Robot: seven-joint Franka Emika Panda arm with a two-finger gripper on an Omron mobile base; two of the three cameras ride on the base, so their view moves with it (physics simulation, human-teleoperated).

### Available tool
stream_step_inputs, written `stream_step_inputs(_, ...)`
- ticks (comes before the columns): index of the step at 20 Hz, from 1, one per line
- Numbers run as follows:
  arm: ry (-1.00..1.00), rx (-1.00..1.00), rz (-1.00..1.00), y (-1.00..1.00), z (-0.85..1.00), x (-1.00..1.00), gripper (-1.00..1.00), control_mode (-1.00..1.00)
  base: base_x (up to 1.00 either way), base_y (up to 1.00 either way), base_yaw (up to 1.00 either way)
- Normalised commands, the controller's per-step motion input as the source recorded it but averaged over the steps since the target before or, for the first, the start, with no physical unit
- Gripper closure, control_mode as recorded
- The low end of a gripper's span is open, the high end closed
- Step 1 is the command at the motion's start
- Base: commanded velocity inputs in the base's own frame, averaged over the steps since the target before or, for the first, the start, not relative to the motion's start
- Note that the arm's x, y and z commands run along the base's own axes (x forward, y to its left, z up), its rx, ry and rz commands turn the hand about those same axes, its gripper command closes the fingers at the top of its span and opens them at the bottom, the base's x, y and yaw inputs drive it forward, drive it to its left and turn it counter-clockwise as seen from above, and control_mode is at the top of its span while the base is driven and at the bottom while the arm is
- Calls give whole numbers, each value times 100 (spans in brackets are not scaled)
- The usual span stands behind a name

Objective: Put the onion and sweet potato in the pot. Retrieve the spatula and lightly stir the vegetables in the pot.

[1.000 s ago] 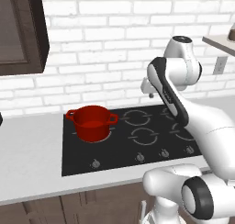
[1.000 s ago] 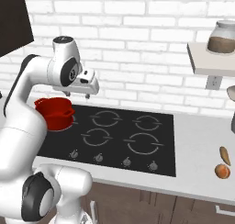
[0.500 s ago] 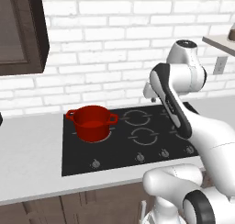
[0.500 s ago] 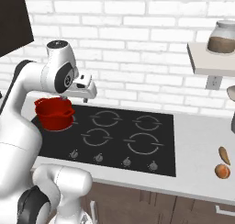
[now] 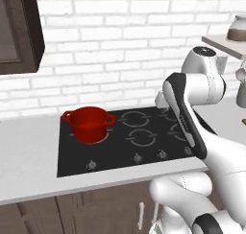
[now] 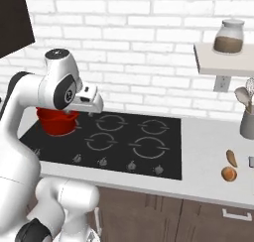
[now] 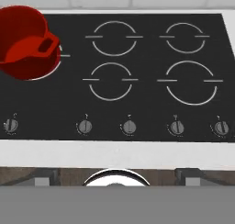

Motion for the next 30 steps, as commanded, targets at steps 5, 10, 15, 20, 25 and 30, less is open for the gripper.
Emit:
stream_step_inputs(5,0,0,0,0,0,0,-100,100,-6,-76,0)
stream_step_inputs(10,0,0,0,0,0,0,-100,100,0,-83,0)
stream_step_inputs(15,0,0,0,0,0,0,-100,100,0,-48,0)
stream_step_inputs(20,0,0,0,0,0,0,-100,100,0,-53,0)
stream_step_inputs(25,0,0,0,0,0,0,-100,100,0,-32,0)
stream_step_inputs(30,8,-13,-1,-38,-99,0,-100,-100,0,0,0)
